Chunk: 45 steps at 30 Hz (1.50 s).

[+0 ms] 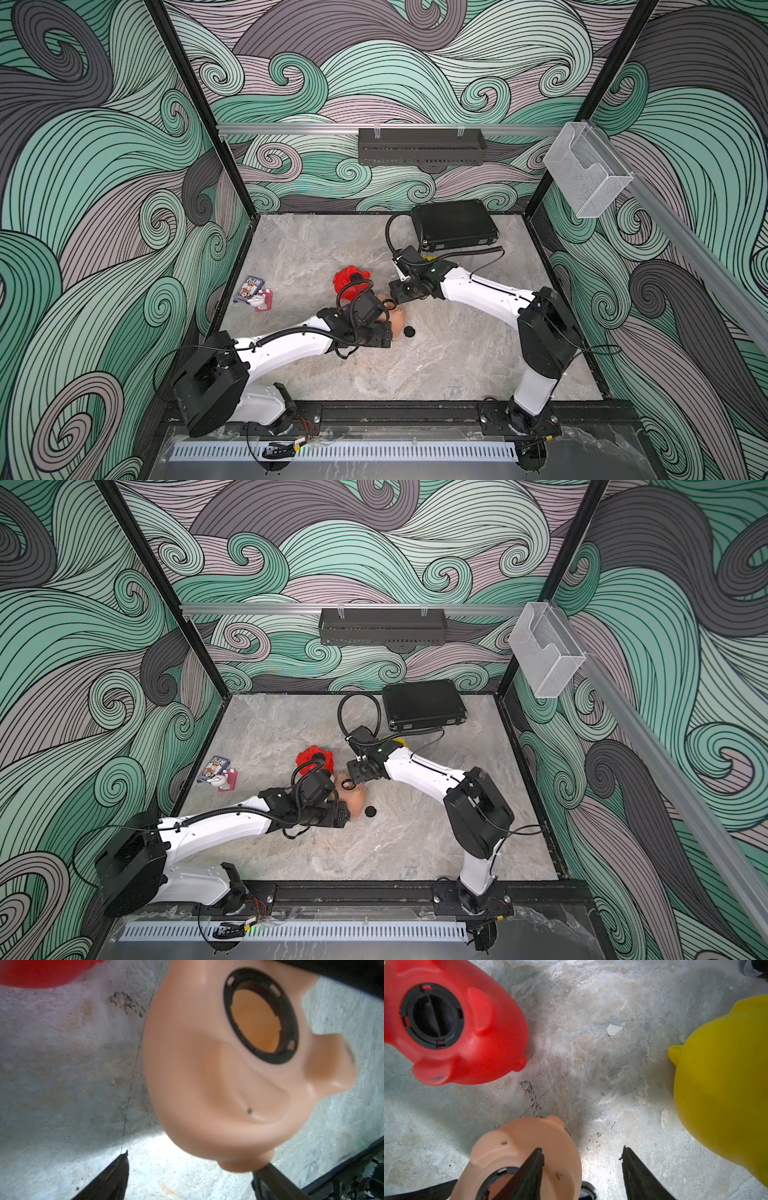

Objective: Close piggy banks
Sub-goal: Adjust the piggy bank at the center of the board.

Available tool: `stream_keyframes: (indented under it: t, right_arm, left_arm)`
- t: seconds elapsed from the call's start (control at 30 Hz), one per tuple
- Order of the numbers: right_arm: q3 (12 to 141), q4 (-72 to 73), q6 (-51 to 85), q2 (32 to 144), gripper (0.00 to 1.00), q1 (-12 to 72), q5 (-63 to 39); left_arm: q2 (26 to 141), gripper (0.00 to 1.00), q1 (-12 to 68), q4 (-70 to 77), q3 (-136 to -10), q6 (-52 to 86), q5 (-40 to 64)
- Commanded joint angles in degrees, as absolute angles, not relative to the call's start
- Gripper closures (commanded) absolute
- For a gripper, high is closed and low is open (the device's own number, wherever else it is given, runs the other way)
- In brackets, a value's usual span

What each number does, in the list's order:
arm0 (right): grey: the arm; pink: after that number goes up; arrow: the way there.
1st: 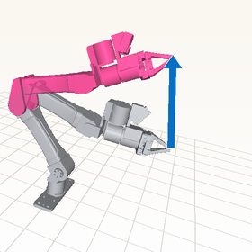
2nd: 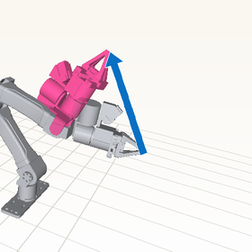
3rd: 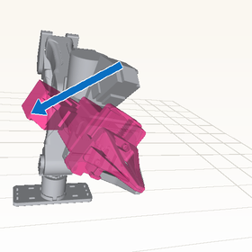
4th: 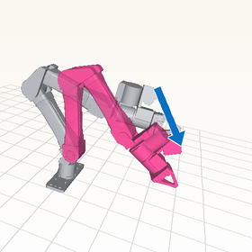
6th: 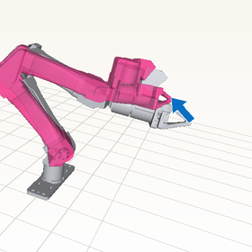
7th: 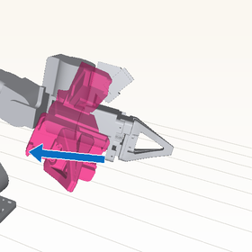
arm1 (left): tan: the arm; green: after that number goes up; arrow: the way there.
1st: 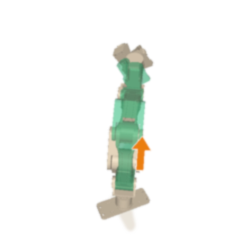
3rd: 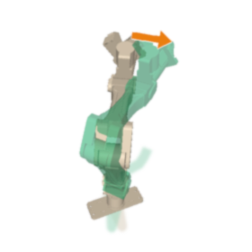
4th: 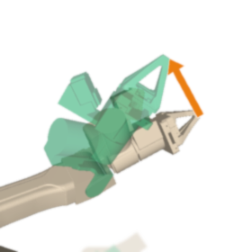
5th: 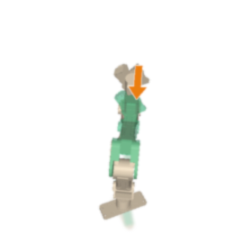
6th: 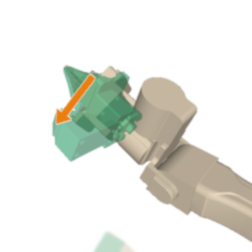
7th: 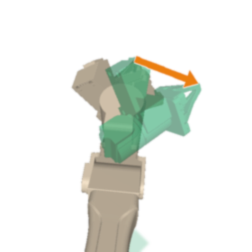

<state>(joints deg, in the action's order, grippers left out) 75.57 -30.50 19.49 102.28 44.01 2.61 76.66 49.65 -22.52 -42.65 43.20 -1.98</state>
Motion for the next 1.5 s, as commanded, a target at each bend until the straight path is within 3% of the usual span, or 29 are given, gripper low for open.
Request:
stream_keyframes:
  t: [0.0, 0.43, 0.67, 1.07, 1.47]
  right_arm:
    - [74.64, -33.56, 19.51, 99.91, 0.38, 43.77, 1.79]
    - [77.01, -33.31, 18.98, 98.92, 0.38, 43.68, 1.11]
    - [80.16, -33.33, 19.16, 103.27, 0.38, 43.69, -0.13]
    - [80.23, -34.53, 18.94, 105.89, 0.39, 43.70, 2.80]
    - [76.18, -35.99, 19.15, 101.52, 0.41, 43.68, 2.44]
  left_arm:
    - [74.81, 0.09, 49.92, -25.37, -41.89, 44.33, -5.05]
    - [69.21, 0.09, 49.98, -24.59, -39.82, 40.17, -1.67]
    - [71.88, 0.09, 49.99, -22.49, -41.70, 37.82, 1.05]
    - [76.65, 0.11, 49.99, -25.61, -44.88, 39.46, -4.20]
    - [74.95, 0.12, 49.83, -27.08, -43.64, 40.65, -6.39]
